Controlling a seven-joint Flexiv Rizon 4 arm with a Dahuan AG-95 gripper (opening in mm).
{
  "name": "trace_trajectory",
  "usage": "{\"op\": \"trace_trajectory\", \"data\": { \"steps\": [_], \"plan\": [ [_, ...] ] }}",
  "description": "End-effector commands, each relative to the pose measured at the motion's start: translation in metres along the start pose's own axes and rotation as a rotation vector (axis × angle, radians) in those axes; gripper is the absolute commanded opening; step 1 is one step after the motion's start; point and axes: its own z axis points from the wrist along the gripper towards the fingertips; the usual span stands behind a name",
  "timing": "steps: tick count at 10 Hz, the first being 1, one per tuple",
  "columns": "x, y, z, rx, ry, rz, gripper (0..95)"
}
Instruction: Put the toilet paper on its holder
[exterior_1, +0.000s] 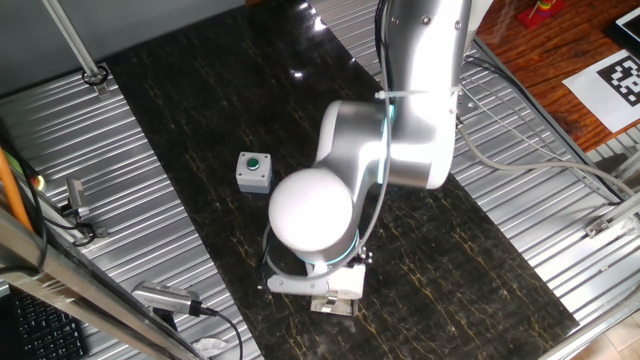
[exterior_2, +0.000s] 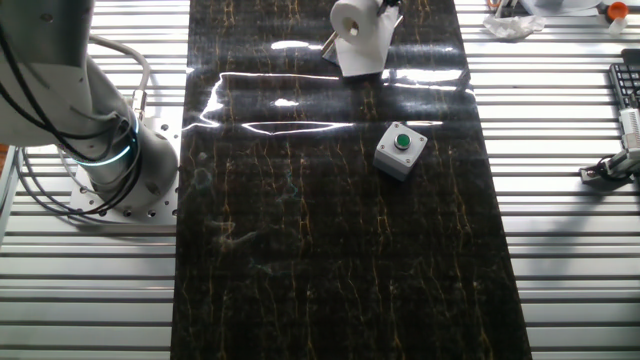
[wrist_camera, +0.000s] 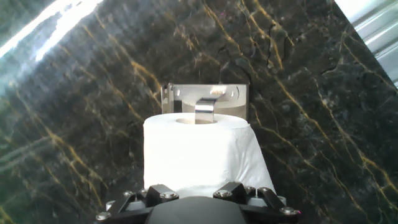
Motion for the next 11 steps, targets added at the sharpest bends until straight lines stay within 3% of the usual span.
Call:
{"op": "trace_trajectory", "data": {
  "steps": [1,3,4,5,6,7,8,11],
  "plan": [
    [-0.004,0.0,-0.001,0.003,0.003,0.013,0.0],
    [-0.005,0.0,-0.001,0.013,-0.002,0.005,0.0],
    [-0.005,-0.001,0.001,0.024,-0.012,-0.016,38.0],
    [-0.005,-0.001,0.002,0.023,-0.015,-0.027,38.0],
    [-0.005,-0.002,0.004,0.022,-0.016,-0.045,76.0],
    [-0.004,-0.003,0.003,0.023,-0.015,-0.055,76.0],
    [-0.003,-0.004,0.002,0.024,-0.016,-0.065,95.0],
    [0.005,-0.009,-0.009,0.023,-0.018,-0.076,95.0]
  ]
}}
